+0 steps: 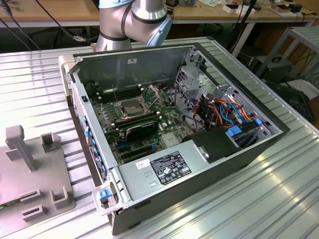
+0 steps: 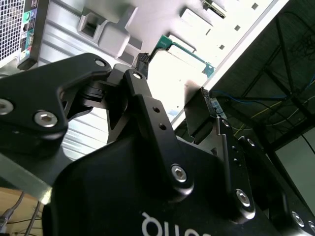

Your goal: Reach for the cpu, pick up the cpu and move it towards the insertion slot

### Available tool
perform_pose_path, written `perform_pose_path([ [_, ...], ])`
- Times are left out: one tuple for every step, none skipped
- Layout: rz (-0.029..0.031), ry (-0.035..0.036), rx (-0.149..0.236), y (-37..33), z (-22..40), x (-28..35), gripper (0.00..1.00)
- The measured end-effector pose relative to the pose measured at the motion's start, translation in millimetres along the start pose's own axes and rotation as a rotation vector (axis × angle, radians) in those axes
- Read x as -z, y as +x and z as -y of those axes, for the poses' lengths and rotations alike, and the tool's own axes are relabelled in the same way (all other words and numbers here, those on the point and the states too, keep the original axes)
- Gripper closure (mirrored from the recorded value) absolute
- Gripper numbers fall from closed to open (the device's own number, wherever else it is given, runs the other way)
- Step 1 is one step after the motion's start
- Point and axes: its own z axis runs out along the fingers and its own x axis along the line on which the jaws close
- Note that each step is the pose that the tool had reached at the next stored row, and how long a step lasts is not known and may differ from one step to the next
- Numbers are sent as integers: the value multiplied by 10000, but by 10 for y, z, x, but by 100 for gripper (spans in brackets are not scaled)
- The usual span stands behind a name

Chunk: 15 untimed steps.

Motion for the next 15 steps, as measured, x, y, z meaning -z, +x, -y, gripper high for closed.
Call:
perform_pose_path([
  [0,0,-1,-3,0,0,45],
  [0,0,-2,-3,0,0,45],
  [0,1,-2,-4,0,0,45],
  [0,0,0,-8,0,0,45],
  [0,1,0,-11,0,0,45],
  [-1,0,0,-11,0,0,45],
  [0,0,0,-11,0,0,45],
  [0,0,0,-11,0,0,45],
  [0,0,0,-11,0,0,45],
  [0,0,0,-12,0,0,45],
  [0,0,0,-12,0,0,45],
  [0,0,0,-12,0,0,45],
  [0,0,0,-14,0,0,45],
  [1,0,1,-18,0,0,45],
  [-1,1,1,-23,0,1,45],
])
